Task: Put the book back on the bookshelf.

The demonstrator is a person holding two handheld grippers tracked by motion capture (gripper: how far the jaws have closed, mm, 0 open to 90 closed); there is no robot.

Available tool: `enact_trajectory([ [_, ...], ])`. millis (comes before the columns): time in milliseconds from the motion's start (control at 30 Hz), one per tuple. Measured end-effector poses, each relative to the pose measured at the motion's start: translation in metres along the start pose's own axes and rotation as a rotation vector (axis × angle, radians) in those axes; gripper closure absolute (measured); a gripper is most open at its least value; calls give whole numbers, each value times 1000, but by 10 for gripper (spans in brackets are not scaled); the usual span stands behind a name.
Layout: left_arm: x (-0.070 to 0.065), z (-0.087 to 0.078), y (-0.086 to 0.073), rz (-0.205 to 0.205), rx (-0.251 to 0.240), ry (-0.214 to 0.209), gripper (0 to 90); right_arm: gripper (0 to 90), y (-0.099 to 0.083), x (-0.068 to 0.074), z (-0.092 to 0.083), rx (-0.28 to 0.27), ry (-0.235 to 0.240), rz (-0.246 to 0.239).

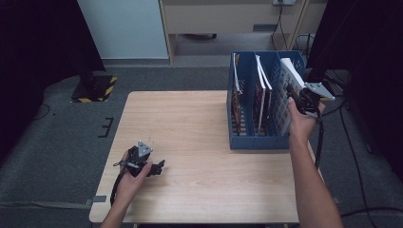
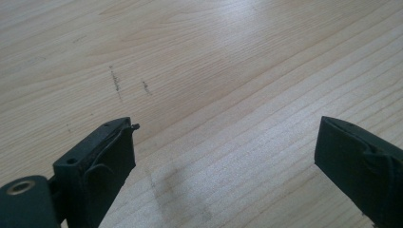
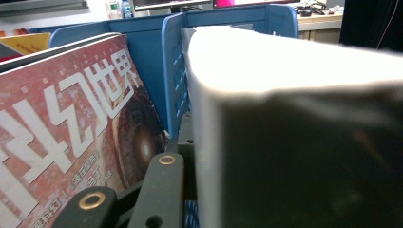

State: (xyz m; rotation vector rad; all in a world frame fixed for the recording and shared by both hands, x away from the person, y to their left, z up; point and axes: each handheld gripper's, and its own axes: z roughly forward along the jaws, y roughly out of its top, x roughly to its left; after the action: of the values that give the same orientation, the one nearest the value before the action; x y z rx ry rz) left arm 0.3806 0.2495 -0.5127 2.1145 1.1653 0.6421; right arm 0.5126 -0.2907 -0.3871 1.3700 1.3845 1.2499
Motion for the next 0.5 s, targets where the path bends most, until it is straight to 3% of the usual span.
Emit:
enact_trajectory([
  [500, -1, 0, 0, 7, 0, -1, 54, 722, -11, 3, -10, -8, 20, -16],
])
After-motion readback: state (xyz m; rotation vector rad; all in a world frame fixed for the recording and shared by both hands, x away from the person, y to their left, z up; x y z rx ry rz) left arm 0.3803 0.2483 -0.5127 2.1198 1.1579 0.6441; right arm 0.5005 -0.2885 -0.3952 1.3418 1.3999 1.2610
